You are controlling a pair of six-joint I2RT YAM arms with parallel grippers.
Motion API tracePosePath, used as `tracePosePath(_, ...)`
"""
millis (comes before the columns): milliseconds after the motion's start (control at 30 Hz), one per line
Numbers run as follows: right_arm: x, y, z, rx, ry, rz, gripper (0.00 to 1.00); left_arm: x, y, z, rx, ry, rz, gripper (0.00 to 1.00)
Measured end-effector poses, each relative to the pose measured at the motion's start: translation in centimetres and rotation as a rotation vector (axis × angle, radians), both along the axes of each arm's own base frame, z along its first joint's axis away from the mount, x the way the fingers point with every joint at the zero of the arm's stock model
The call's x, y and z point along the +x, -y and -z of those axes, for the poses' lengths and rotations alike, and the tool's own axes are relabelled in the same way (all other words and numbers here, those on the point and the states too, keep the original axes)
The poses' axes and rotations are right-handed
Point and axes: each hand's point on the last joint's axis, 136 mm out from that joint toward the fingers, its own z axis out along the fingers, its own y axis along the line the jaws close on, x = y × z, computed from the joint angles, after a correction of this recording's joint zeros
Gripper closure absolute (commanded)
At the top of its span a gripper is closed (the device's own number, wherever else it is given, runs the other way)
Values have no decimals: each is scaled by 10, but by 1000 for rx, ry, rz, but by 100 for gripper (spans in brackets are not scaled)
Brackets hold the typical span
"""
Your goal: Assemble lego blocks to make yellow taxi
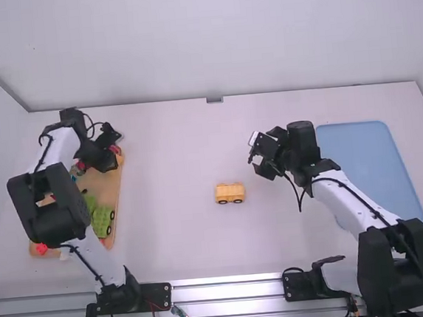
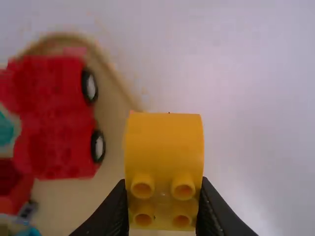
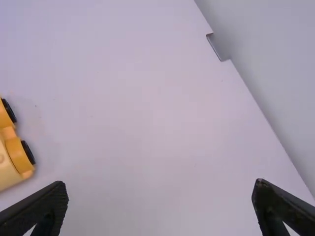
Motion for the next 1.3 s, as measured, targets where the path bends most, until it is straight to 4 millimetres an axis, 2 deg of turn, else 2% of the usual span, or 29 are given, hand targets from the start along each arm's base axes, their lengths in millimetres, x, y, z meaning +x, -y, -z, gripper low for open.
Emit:
tracePosePath(33,0,0,0,1,-1,1,1,1,6,-1,7,7,17,98)
tracePosePath(100,0,0,0,2,-2,1,1,1,48,1,29,25,134,98)
tracePosePath(133,0,0,0,2,-3,2,1,-4,79,6,38,20,235,98)
tracePosePath(167,0,0,0,1,-3,2,1,-5,86,8,39,18,256,98)
tracePosePath(200,0,0,0,2,-3,2,1,-12,114,16,42,14,352,98)
tracePosePath(267,0,0,0,1,-3,2,1,-25,159,32,49,13,516,98)
tracePosePath(300,0,0,0,1,-3,2,1,-26,162,33,49,12,525,98)
tracePosePath(333,0,0,0,2,-3,2,1,-40,186,43,59,2,626,98)
tracePosePath(433,0,0,0,2,-3,2,1,-57,207,55,97,-17,731,99)
tracePosePath(633,0,0,0,2,-4,2,1,-75,221,66,142,-36,845,99)
tracePosePath(833,-2,0,2,1,-16,4,1,-79,226,66,111,-36,885,89)
tracePosePath(1067,-4,1,4,-1,-27,4,1,-87,230,66,74,-54,907,84)
tracePosePath(1167,-4,1,4,-1,-28,5,1,-87,232,65,63,-48,911,83)
tracePosePath(1300,-4,1,5,-1,-30,4,1,-84,235,65,57,-32,911,76)
